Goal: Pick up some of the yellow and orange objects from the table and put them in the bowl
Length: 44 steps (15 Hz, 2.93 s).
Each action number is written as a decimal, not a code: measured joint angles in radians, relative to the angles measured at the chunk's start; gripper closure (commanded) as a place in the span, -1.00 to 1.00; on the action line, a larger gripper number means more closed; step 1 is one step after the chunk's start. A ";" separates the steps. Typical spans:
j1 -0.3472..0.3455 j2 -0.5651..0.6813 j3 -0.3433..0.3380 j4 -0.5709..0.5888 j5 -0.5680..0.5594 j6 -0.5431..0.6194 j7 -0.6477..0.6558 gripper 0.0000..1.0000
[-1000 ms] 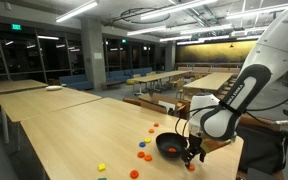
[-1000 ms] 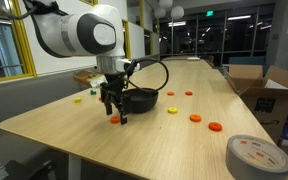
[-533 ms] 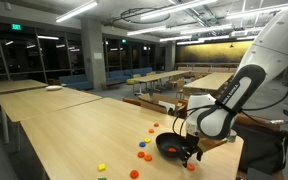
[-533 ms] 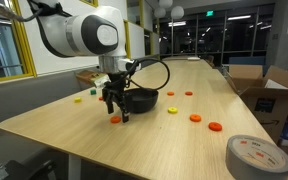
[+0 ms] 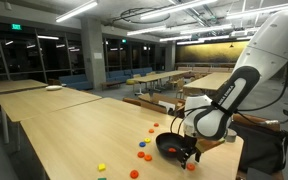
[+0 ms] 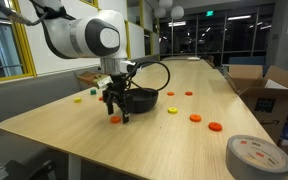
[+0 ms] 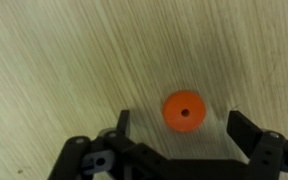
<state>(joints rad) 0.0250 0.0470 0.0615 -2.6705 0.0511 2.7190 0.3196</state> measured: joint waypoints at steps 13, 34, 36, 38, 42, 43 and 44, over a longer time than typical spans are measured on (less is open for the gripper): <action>0.034 -0.003 0.010 0.004 0.015 -0.041 -0.001 0.32; 0.046 -0.379 0.137 -0.019 -0.149 -0.325 0.216 0.63; 0.007 -0.399 0.141 -0.002 -0.220 -0.323 0.242 0.62; -0.045 -0.399 0.138 0.025 -0.282 -0.318 0.248 0.62; -0.127 -0.343 0.111 0.103 -0.358 -0.301 0.243 0.63; -0.138 -0.314 0.101 0.128 -0.366 -0.292 0.237 0.63; -0.143 -0.281 0.090 0.154 -0.368 -0.280 0.225 0.63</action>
<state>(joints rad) -0.1177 -0.2343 0.1514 -2.5164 -0.3166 2.4385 0.5444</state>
